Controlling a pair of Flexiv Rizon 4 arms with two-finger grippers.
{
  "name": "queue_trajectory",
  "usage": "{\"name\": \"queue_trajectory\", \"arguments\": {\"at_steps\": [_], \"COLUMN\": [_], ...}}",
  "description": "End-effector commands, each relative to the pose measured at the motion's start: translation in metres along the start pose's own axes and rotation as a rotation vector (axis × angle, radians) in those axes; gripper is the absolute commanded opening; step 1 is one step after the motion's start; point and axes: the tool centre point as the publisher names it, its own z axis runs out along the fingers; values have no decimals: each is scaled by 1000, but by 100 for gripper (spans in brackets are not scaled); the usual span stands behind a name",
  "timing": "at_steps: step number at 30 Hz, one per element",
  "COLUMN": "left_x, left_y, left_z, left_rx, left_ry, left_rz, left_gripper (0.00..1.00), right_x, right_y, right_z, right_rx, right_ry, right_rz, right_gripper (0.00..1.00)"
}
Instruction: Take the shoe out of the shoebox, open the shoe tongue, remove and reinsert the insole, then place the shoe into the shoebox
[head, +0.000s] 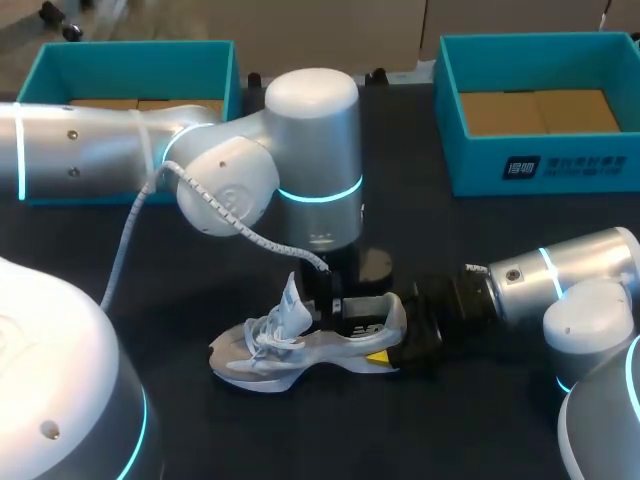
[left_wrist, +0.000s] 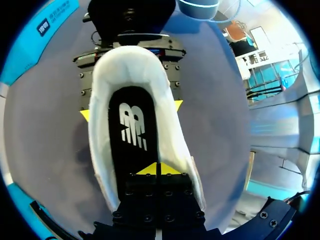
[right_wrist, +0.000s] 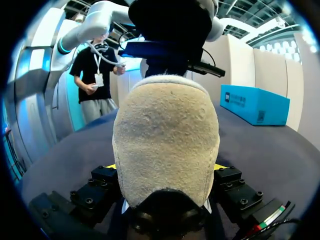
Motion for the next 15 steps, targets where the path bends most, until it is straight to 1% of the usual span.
{"name": "queue_trajectory", "arguments": {"at_steps": [1,8,9,10,11,13,15], "left_x": [7,12,11,10,9,6,3], "left_y": [6,6,6,5,5,3,2], "left_z": [6,19,20,21,22,23,24], "left_rx": [16,4,-3,-2,-4,-7,-11], "left_ry": [4,-13,-22,-23,-28,-44,-64], "left_rz": [7,24,24,24,24,21,20], "left_gripper": [0,0,6,23,28,28,33], "right_x": [1,1,1,1,1,1,1], "right_y": [-1,-1,-1,-1,-1,-1,-1], "right_z": [3,3,3,3,3,3,3], "right_rx": [4,4,4,4,4,4,4], "right_ry": [-1,-1,-1,-1,-1,-1,-1], "right_rz": [0,0,0,0,0,0,0], "right_gripper": [0,0,0,0,0,0,0]}}
